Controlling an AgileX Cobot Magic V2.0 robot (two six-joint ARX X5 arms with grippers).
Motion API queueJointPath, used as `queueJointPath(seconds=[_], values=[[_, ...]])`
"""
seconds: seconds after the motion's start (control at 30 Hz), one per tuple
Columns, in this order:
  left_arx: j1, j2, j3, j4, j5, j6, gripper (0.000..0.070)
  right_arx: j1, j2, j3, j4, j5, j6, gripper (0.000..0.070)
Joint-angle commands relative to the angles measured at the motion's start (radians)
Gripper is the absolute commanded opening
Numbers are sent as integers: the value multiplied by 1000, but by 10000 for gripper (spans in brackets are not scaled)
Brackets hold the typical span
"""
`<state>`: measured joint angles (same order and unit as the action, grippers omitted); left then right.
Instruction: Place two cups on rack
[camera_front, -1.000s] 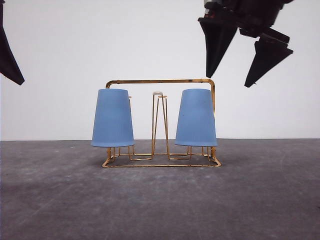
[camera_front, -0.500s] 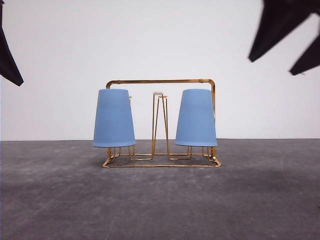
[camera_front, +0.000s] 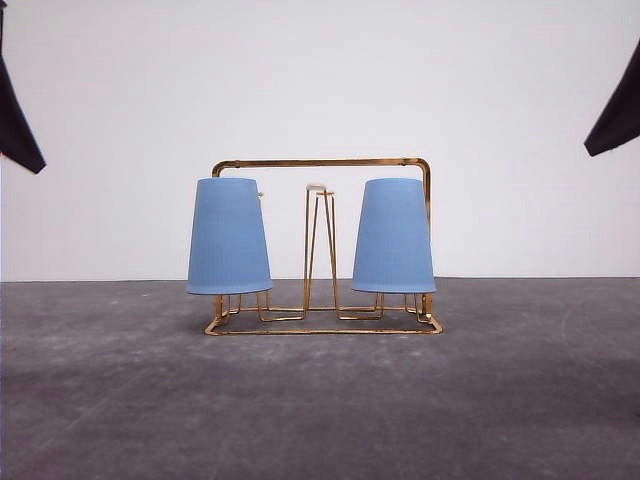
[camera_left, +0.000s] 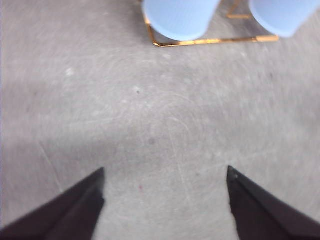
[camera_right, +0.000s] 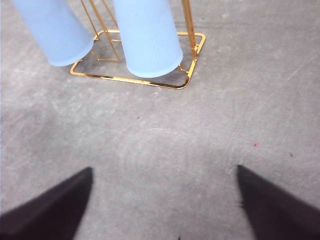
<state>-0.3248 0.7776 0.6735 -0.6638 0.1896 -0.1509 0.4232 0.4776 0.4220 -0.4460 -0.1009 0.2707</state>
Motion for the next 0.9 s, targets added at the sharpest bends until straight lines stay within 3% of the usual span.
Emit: queueJointPath(seconds=[0.0, 0.03, 0.07, 0.13, 0.87], values=[[-3, 6, 10, 4, 6, 183, 106, 2, 3, 8, 3, 3, 10, 165], [-3, 6, 10, 5, 7, 235, 4, 2, 4, 8, 3, 3, 10, 25], [-3, 6, 10, 6, 7, 278, 5, 2, 4, 8, 3, 4, 8, 11], [-3, 6, 10, 7, 7, 325, 9, 2, 4, 8, 4, 5, 6, 5], [-1, 2, 8, 6, 6, 315, 12, 2, 4, 9, 4, -3, 2, 5]])
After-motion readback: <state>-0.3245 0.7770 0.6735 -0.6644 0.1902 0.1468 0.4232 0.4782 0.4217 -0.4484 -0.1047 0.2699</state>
